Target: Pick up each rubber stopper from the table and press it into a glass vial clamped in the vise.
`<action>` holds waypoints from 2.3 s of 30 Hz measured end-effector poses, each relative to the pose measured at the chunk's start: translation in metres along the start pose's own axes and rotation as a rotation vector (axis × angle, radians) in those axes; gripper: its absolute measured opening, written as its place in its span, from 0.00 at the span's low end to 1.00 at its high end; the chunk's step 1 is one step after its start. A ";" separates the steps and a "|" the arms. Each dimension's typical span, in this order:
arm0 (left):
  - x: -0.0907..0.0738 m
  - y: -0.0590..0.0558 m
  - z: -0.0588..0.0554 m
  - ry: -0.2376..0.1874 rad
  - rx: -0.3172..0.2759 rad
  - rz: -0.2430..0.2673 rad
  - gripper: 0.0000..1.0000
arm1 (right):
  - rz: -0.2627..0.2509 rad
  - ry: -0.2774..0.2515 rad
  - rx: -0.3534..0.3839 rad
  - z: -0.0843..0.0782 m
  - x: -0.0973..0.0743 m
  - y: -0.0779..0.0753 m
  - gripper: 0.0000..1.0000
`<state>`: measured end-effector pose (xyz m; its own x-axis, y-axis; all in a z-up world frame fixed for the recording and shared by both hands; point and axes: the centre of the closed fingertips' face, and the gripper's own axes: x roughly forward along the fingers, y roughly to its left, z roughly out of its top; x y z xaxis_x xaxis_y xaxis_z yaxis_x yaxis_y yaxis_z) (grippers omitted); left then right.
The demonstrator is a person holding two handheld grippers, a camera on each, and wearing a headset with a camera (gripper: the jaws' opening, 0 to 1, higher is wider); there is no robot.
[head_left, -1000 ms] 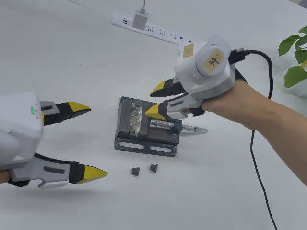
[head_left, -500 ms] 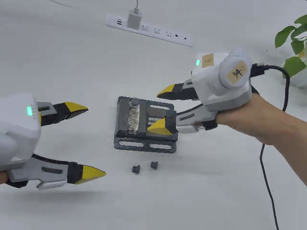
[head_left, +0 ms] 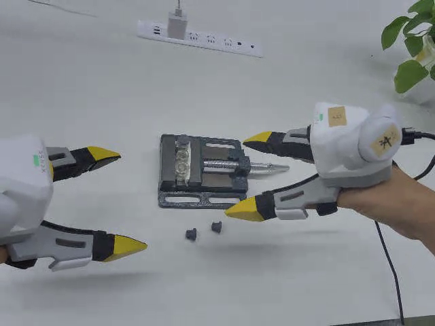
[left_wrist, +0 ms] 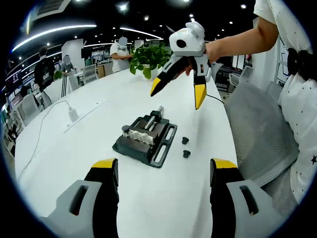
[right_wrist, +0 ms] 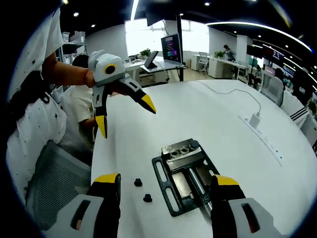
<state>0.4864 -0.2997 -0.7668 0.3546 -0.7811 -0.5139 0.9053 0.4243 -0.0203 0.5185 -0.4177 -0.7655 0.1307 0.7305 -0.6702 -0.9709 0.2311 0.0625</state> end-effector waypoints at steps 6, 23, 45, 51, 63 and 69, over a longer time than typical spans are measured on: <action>0.004 -0.006 -0.002 0.030 0.019 -0.016 0.73 | -0.023 -0.067 0.028 -0.008 -0.012 0.007 0.80; 0.036 -0.025 -0.012 0.146 0.135 -0.102 0.54 | -0.072 -0.146 0.088 -0.044 -0.033 0.026 0.87; 0.096 -0.051 -0.046 0.232 0.227 -0.232 0.17 | -0.132 -0.175 0.158 -0.064 -0.048 0.029 0.84; 0.101 -0.050 -0.047 0.242 0.246 -0.236 0.12 | -0.141 -0.170 0.167 -0.067 -0.051 0.030 0.83; 0.106 -0.050 -0.048 0.253 0.248 -0.251 0.07 | -0.150 -0.169 0.179 -0.068 -0.054 0.029 0.81; 0.108 -0.050 -0.047 0.251 0.244 -0.256 0.05 | -0.151 -0.166 0.179 -0.069 -0.055 0.028 0.81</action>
<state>0.4686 -0.3838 -0.8613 0.0712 -0.6983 -0.7122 0.9961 0.0874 0.0138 0.4702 -0.4954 -0.7780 0.3167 0.7710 -0.5525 -0.8890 0.4444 0.1106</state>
